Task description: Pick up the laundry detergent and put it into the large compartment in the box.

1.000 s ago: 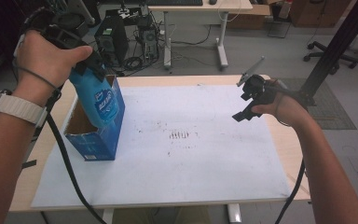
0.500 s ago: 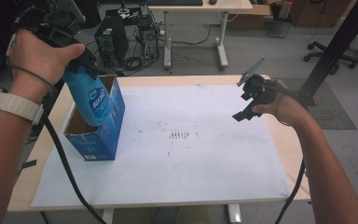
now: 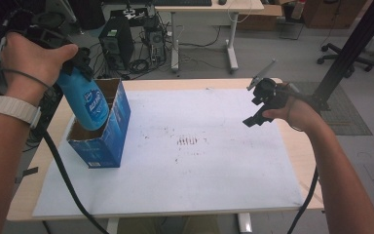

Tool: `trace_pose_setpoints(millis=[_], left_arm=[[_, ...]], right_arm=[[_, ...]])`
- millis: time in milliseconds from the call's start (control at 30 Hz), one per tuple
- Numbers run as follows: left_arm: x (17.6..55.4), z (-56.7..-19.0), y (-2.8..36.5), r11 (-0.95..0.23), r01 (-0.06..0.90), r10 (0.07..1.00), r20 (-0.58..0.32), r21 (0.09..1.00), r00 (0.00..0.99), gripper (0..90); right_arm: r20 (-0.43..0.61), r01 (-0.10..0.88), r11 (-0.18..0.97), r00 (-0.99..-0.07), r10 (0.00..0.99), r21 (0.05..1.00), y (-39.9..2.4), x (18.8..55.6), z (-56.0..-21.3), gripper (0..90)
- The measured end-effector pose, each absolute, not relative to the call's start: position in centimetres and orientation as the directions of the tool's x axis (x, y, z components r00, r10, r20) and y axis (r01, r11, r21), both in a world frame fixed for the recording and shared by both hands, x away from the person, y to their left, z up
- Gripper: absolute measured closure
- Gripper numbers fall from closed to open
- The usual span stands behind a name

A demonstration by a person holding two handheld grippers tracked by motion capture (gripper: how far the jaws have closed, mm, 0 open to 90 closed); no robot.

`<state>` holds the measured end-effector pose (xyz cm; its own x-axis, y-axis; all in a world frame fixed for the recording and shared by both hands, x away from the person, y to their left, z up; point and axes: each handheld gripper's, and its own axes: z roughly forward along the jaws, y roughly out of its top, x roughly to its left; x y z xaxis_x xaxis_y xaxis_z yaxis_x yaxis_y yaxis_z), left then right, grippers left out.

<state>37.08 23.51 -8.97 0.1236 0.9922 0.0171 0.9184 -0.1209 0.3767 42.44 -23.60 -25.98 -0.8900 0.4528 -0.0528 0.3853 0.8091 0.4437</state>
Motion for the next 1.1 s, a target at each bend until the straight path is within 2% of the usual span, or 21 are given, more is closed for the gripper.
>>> trace_pose_setpoints(millis=[500,1100], left_arm=[[37.9,-10.4,24.7,-0.088,0.916,0.996,0.036,0.392,0.08,37.3],[39.2,-13.6,25.1,-0.101,0.916,0.995,0.054,0.389,0.086,37.3]], right_arm=[[-0.052,0.392,0.807,-0.887,0.459,0.442,-23.7,42.5,-26.0,8.2],[-0.045,0.408,0.803,-0.881,0.472,0.435,-23.9,42.6,-26.3,8.2]])
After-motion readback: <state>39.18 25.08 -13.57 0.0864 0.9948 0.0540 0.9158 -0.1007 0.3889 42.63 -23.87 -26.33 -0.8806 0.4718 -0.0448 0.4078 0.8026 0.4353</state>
